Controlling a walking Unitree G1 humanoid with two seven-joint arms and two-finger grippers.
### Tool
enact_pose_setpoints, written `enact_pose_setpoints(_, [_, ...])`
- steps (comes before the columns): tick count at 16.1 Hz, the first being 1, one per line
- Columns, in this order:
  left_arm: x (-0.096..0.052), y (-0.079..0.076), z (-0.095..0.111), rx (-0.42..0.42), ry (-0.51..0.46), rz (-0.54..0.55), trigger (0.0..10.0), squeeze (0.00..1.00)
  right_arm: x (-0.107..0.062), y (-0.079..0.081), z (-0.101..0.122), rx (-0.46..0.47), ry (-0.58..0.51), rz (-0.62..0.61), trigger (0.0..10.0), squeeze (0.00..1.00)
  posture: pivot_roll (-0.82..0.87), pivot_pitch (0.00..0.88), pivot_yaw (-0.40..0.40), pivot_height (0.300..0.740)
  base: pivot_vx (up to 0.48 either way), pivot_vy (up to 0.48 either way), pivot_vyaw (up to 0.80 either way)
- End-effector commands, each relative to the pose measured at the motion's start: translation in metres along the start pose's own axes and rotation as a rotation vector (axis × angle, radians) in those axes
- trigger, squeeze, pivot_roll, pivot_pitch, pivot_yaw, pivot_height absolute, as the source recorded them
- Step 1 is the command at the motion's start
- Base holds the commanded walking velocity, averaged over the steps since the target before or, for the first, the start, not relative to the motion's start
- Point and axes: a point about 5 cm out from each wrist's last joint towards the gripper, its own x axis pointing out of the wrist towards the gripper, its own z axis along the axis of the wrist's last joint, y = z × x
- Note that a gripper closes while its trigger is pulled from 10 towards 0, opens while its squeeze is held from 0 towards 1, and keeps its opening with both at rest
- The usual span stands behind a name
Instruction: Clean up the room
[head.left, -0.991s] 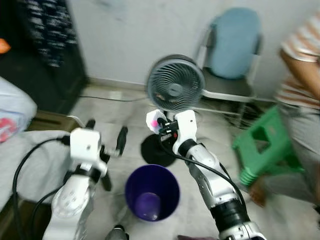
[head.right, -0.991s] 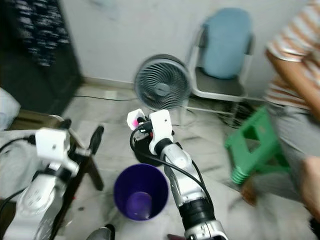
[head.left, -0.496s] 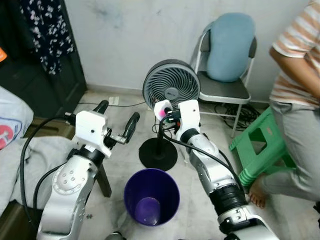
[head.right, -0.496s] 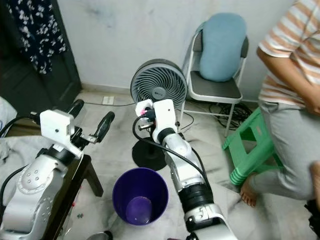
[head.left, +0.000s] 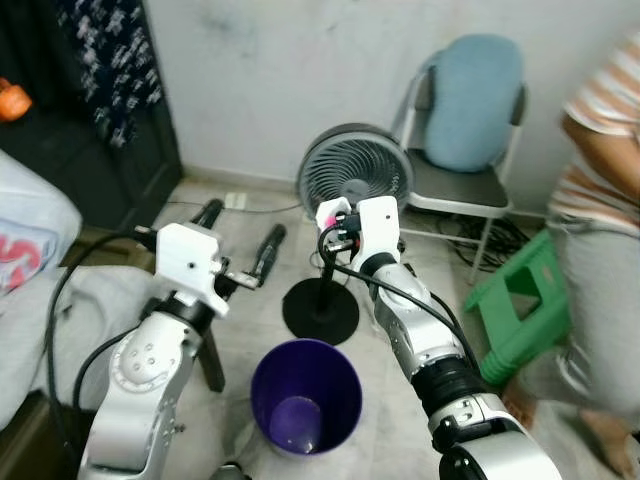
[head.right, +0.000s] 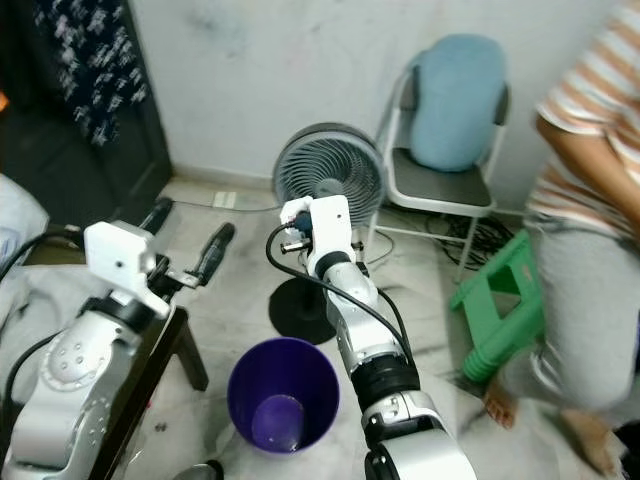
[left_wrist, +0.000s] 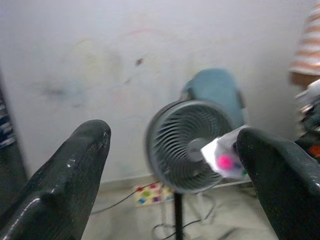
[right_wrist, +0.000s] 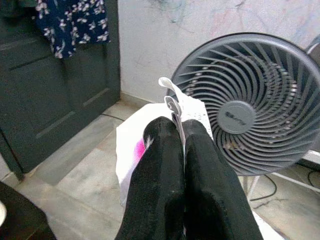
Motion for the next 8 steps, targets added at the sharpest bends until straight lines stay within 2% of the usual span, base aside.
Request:
enact_pose_setpoints(1, [-0.006,-0.002,0.003,0.004,-0.007,0.029,10.0,0.00,-0.001,0.004,-0.004,-0.002,0.017,-0.010,10.0,0.00,0.08,0.009,-0.090,0.740,0.000,0.000,0.80])
enact_pose_setpoints(4, [-0.017,0.003,-0.009,0.045,0.036,0.067,10.0,0.00,-0.003,0.004,-0.010,0.000,0.030,-0.033,10.0,0.00,0.03,0.021,-0.059,0.740,0.000,0.000,0.80])
enact_pose_setpoints(5, [-0.022,0.005,-0.017,0.055,0.086,0.100,10.0,0.00,-0.007,-0.002,-0.011,0.006,0.022,-0.065,10.0,0.00,0.02,0.037,-0.034,0.740,0.000,0.000,0.80])
enact_pose_setpoints(6, [-0.025,0.004,-0.017,0.059,0.094,0.090,10.0,0.00,-0.011,-0.006,-0.012,0.005,0.014,-0.083,10.0,0.00,0.01,0.049,-0.033,0.740,0.000,0.000,0.80])
enact_pose_setpoints(7, [-0.027,0.001,-0.018,0.067,0.100,0.035,10.0,0.00,-0.014,-0.010,-0.017,0.024,0.031,-0.108,10.0,0.00,0.01,0.073,-0.034,0.740,0.000,0.000,0.00])
enact_pose_setpoints(8, [-0.033,-0.010,-0.019,0.025,0.111,-0.182,10.0,0.00,-0.025,-0.020,-0.038,0.058,0.104,-0.175,10.0,0.00,0.00,0.099,-0.038,0.740,0.000,0.000,0.00])
